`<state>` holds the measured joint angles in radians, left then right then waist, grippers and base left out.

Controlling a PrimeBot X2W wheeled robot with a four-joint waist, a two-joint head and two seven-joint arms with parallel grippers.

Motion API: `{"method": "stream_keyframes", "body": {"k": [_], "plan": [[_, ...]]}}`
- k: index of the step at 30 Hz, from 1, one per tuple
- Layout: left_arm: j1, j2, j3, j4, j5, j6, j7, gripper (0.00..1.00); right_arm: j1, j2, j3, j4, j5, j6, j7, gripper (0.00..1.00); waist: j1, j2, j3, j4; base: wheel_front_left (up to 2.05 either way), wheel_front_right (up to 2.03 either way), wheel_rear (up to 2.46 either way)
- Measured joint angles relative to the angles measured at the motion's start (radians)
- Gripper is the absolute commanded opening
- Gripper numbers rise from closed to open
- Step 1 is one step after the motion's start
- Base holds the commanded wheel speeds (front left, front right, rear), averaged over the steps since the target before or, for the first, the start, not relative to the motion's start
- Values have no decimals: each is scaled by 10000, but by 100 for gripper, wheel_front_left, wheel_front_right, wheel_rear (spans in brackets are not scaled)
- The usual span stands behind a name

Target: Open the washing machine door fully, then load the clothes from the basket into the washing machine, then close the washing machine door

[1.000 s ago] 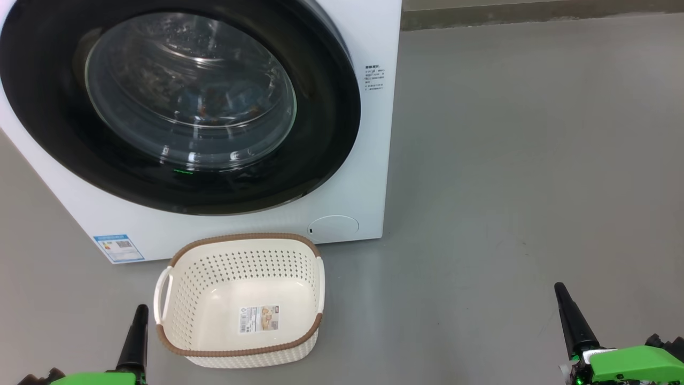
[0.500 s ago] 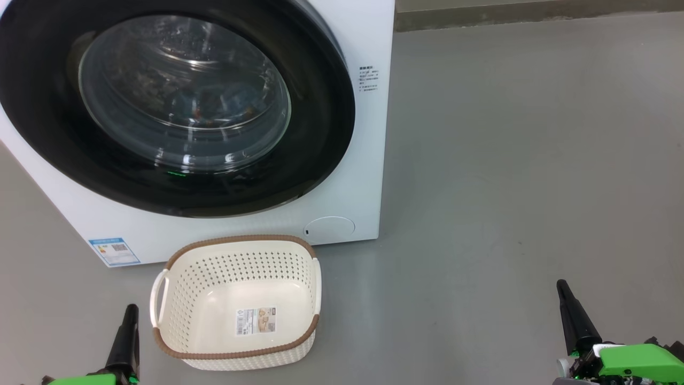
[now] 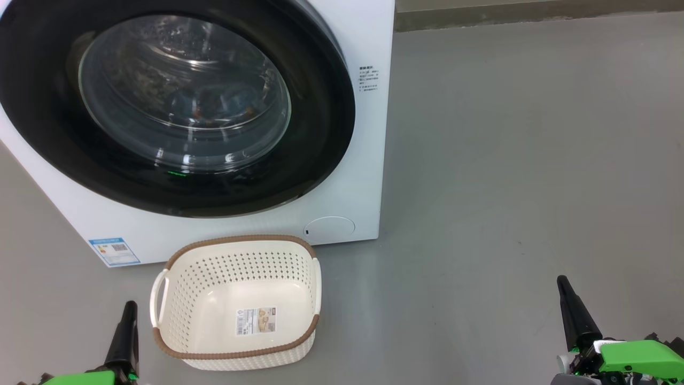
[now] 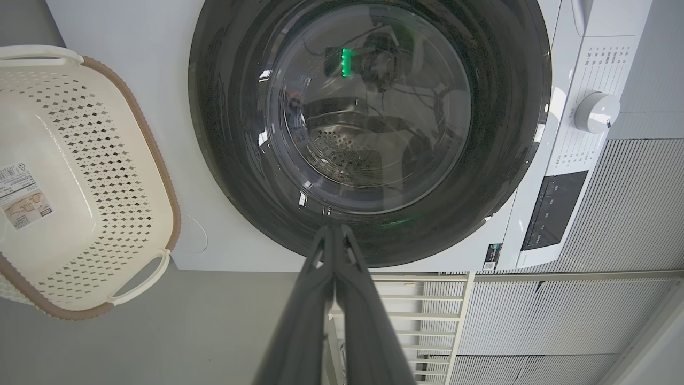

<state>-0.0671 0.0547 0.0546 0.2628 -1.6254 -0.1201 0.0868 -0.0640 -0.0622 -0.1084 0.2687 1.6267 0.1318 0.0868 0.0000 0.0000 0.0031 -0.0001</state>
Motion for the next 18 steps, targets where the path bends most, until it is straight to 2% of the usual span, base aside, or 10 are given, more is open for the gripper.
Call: {"method": "stream_keyframes", "body": {"k": [18], "plan": [[0,-29,54,2,2,0,59,0,0,10,-40,0,0,0,52,0,0,0,0,0,0,0,0]]}}
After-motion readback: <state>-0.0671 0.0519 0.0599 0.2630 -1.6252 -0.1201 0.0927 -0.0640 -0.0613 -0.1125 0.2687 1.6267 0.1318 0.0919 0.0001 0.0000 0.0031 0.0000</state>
